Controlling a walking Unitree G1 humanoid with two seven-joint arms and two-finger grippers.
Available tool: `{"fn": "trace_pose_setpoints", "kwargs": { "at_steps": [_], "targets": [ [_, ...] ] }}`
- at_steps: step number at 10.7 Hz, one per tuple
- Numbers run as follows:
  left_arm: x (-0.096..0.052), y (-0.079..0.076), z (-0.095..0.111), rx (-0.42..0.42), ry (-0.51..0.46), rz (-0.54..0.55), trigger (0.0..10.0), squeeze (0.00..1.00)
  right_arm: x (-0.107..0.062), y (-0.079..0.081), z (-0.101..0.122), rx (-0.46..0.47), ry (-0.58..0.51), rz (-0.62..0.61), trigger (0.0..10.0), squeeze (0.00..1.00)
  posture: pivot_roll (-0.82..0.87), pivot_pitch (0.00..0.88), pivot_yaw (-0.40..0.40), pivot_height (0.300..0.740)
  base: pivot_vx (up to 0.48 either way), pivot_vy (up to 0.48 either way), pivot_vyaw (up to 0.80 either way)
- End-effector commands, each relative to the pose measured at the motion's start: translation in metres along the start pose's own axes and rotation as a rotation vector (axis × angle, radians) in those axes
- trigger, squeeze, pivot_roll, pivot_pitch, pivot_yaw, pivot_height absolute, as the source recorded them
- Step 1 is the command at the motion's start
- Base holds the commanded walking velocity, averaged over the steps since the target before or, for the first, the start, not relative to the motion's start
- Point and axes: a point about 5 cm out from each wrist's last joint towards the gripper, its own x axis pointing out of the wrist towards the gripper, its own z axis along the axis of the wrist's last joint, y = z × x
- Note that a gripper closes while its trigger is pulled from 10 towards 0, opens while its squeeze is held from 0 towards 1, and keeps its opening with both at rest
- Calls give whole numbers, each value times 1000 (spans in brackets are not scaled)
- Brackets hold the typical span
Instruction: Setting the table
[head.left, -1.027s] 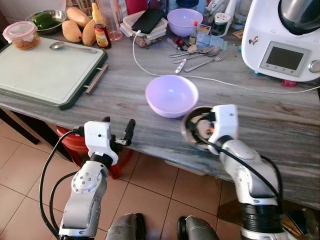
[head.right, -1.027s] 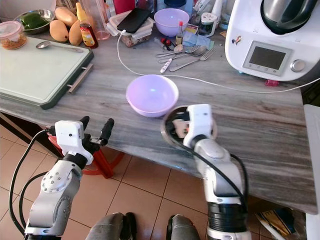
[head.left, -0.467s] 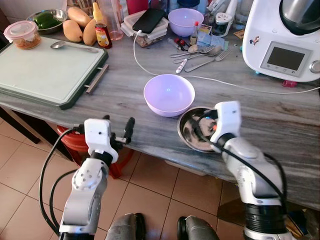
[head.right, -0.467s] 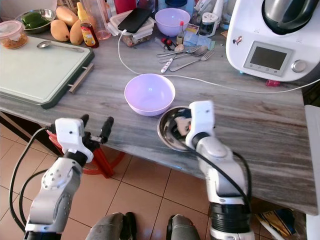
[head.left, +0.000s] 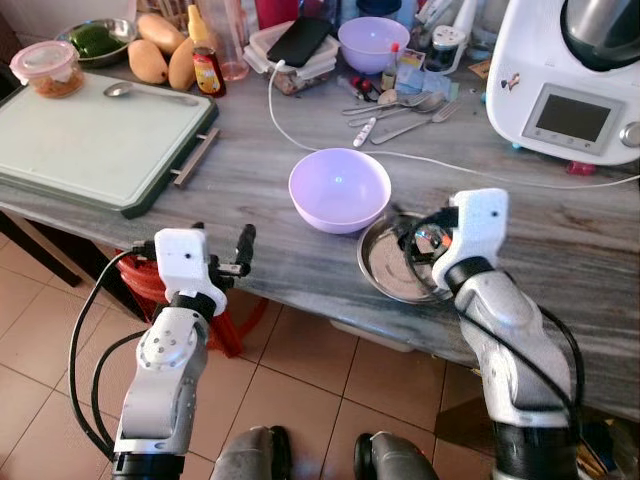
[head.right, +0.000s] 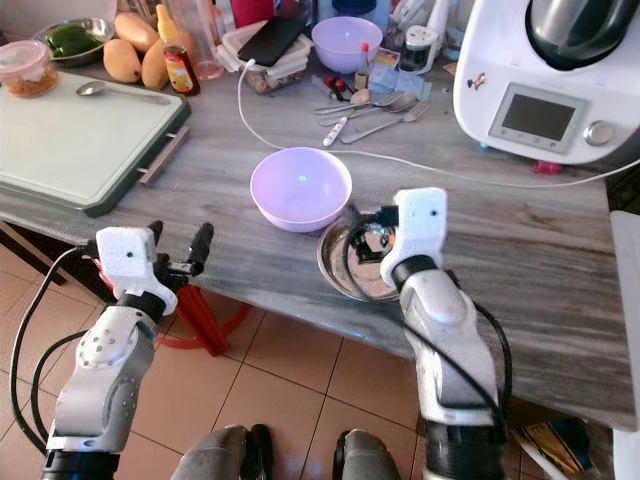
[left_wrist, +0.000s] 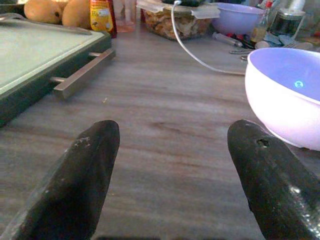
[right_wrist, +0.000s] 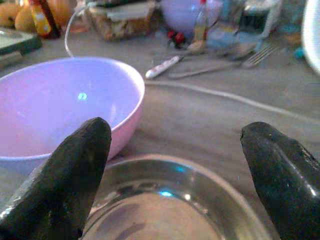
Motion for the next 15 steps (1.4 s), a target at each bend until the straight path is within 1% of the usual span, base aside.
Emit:
{"fn": "trace_pose_setpoints", "kwargs": {
  "at_steps": [1,2,3,4,5,6,7,8,9,10,11,12,13,15],
  "targets": [
    [-2,3,-1,1,5,20,10000,0,-2,0,5,-16,-50,-11,10000,0,-46,87,14,740,-240,0,0],
    [-1,4,-1,1,5,24,10000,0,-2,-1,6,-10,-73,-15,10000,0,-46,88,14,740,-266,0,0],
    [1,6,1,0,-3,32,10000,0,-3,-6,7,-7,-105,-46,10000,0,-44,95,12,740,-289,0,0],
    [2,8,3,0,-3,29,10000,0,-3,-9,4,-46,-106,-67,10000,0,-55,108,19,740,-289,0,0],
    [0,7,-2,2,10,21,10000,0,-4,-11,3,-74,-110,-99,10000,0,-64,105,17,740,-285,0,0],
    [1,4,-2,-12,9,25,10000,0,-3,-12,3,-49,-118,-107,10000,0,-64,103,15,740,-285,0,0],
    [2,2,-1,-17,6,27,10000,0,-1,-11,3,-65,-124,-99,10000,0,-64,105,14,740,-285,0,0],
    [1,4,0,-19,6,33,10000,0,2,-10,4,-69,-137,-112,10000,0,-61,110,14,740,-292,0,0],
    [0,10,-2,-12,16,44,10000,0,5,-8,2,-76,-130,-139,10000,0,-58,121,18,740,-285,0,0],
    [-1,11,-3,-6,20,41,10000,0,6,-9,0,-93,-126,-171,10000,0,-56,119,15,740,-285,0,0],
    [0,11,-2,-5,16,42,10000,0,10,-5,0,-74,-131,-122,10000,0,-52,111,13,740,-281,0,0],
    [3,10,0,-9,7,47,10000,0,13,-6,-1,-64,-141,-131,10000,0,-41,107,11,740,-285,0,0],
    [5,8,4,-11,-5,42,10000,0,18,-8,-2,-50,-122,-128,10000,0,-34,101,6,740,-281,0,0],
    [5,11,2,-9,-6,51,10000,0,17,-9,-3,22,-139,-113,10000,0,-34,86,1,740,-281,0,0]
  ]
}}
